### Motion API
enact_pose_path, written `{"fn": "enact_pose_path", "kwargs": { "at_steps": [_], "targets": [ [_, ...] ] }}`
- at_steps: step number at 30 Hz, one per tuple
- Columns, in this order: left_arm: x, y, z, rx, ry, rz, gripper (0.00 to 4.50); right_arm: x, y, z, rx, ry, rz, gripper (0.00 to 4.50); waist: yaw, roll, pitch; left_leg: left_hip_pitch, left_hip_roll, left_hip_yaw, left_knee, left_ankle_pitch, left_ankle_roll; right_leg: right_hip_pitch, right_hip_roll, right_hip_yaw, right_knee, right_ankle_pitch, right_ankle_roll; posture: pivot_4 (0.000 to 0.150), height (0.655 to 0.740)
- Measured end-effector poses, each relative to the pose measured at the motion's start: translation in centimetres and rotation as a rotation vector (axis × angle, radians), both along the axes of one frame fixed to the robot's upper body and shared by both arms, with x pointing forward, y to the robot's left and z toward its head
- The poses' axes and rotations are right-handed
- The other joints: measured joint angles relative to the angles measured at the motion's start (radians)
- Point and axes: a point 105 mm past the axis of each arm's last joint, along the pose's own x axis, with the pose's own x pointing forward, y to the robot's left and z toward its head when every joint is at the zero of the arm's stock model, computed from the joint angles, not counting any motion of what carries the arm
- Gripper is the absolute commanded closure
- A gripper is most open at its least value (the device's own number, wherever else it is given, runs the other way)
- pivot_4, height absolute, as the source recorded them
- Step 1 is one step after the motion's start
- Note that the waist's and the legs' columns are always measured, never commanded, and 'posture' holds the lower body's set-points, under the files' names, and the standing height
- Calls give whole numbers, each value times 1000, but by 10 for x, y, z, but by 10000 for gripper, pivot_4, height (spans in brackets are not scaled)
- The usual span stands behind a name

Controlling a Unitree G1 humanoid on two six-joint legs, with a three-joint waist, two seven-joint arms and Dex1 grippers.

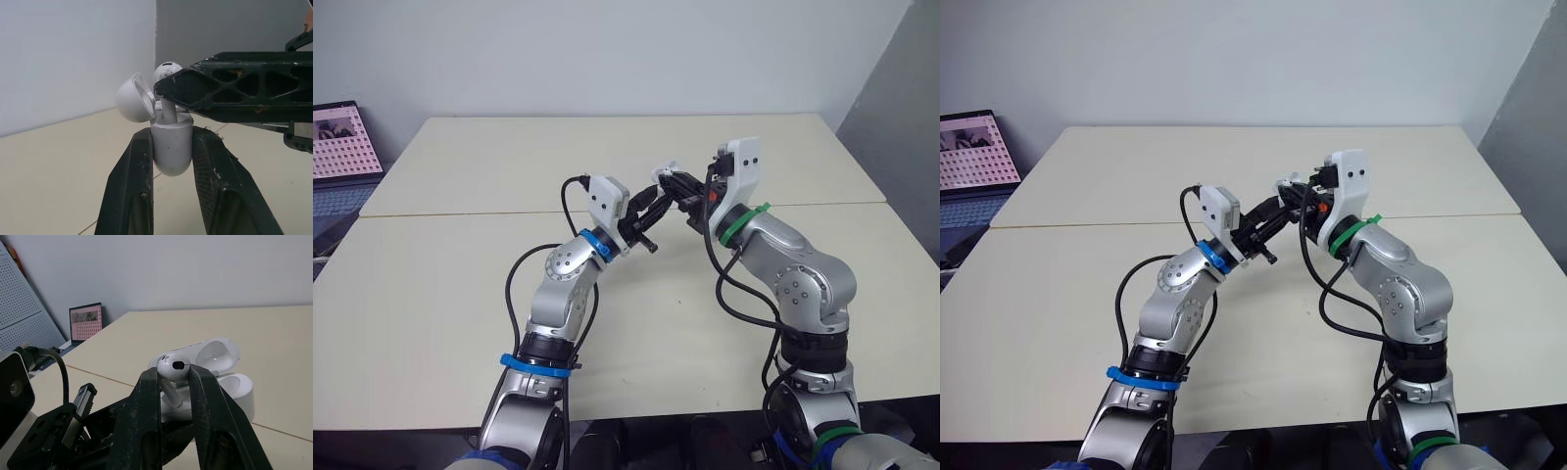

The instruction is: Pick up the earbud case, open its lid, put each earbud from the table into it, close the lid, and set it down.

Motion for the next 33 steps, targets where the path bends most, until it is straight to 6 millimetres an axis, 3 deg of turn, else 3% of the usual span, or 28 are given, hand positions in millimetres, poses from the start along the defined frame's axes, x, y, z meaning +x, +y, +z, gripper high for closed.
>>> {"fn": "enact_pose_path", "kwargs": {
  "at_steps": [11,19,28,31,33],
  "targets": [
    [0,-2,-2,32,-22,11,37672,0,1,-3,-35,-10,-12,40880,0,0,0,0,0,0,0,0,0,0,0,0,0,0,0,1500,7400],
    [3,-3,-8,43,2,15,37672,0,1,-9,-39,2,-19,12976,0,0,0,0,0,0,0,0,0,0,0,0,0,0,0,1500,7400],
    [1,-3,-4,31,-17,13,37672,0,-7,-1,11,-20,-17,12976,0,0,0,0,0,0,0,0,1,0,0,0,0,0,0,1500,7400],
    [1,-1,-3,28,-24,15,37672,-5,-19,21,51,-87,6,12976,1,0,0,0,0,0,0,-1,1,0,0,0,0,0,0,1500,7400],
    [2,4,-4,38,-23,25,37672,-3,-40,42,4,-156,-54,12976,1,0,0,0,0,0,0,-1,1,0,0,-1,0,0,0,1500,7400]
  ]
}}
